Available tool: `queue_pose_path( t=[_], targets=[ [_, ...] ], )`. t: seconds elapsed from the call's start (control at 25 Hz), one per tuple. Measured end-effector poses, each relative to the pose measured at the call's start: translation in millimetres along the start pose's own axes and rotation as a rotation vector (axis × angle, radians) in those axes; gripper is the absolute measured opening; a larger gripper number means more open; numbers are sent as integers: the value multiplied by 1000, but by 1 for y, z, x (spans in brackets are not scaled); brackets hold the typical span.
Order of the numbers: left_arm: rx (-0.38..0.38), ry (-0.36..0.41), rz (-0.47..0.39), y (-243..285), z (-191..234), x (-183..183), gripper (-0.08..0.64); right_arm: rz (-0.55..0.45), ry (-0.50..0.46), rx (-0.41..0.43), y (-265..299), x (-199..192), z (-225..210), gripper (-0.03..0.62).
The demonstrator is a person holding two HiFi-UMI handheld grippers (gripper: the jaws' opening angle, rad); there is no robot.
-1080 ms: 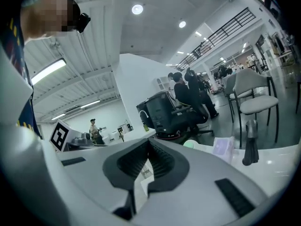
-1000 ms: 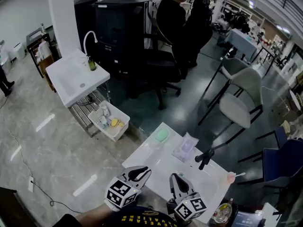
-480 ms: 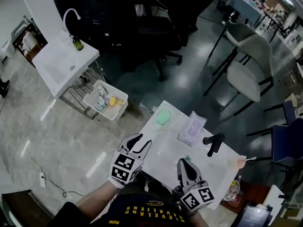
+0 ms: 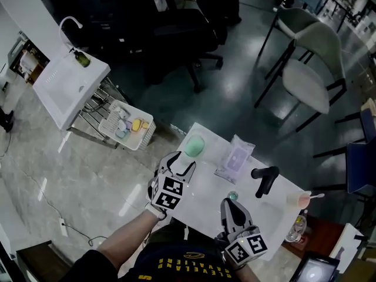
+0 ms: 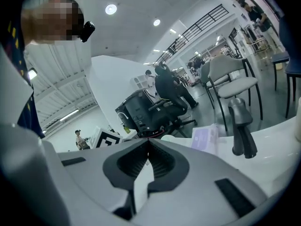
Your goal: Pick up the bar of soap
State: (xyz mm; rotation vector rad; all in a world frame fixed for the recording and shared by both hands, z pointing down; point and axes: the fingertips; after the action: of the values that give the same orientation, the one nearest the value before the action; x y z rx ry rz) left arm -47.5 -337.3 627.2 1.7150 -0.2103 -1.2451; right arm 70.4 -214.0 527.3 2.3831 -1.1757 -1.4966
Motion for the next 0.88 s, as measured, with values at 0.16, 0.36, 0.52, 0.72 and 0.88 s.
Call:
queue_pose_path(
  t=[0.16, 0.36, 0.52, 0.72, 0.88],
  targets=[
    [38, 5, 43, 33, 7, 3, 239, 16, 26, -14, 0, -4, -13, 9],
    [43, 19, 110, 67, 10, -4, 268, 17, 43, -29, 2, -3, -26, 9],
    [60, 50, 154, 83, 13, -7, 280, 18, 54, -38, 2, -3, -34, 9],
    [82, 80, 183, 91, 15, -8, 285, 26, 61, -41, 2, -6, -37, 9],
    [107, 99, 199, 95, 16, -10, 285, 27, 67, -40, 1, -7, -38, 9]
  ],
)
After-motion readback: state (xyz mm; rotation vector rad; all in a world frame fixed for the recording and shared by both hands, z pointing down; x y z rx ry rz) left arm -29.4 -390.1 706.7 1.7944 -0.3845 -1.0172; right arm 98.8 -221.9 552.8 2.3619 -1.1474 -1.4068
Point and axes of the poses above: the fingertips, and each gripper's own axes: y forward along the fingers, z to its left, x out of its top, and after that the axes turned 13 degrees about z, right-handed
